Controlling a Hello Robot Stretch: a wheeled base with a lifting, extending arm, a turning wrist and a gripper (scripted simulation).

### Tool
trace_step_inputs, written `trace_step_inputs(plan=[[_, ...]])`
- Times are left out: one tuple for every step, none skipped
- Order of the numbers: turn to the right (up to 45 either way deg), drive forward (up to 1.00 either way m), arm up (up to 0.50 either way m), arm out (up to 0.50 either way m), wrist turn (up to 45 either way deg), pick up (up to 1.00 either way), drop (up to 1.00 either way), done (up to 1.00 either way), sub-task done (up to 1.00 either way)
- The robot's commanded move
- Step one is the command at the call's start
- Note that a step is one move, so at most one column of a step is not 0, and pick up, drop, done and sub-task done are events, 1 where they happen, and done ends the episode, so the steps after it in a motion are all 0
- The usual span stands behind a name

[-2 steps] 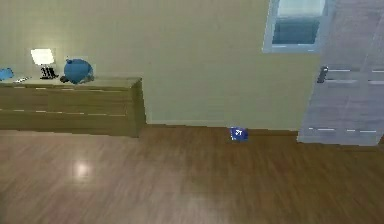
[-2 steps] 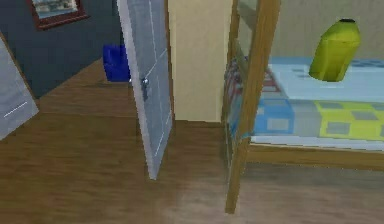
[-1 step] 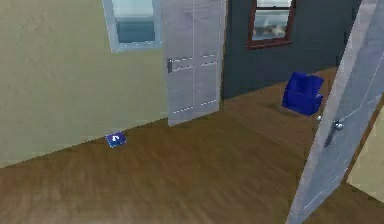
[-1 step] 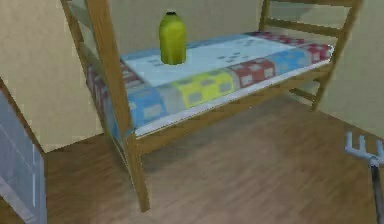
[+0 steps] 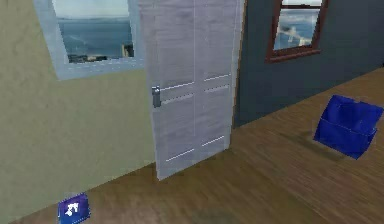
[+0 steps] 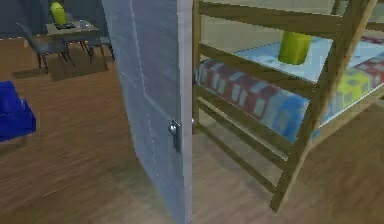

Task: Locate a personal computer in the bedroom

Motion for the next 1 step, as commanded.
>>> trace_step_inputs(plan=[[0.0,0.3,0.0,0.0,0.0,0.0,0.0,0.0,0.0]])
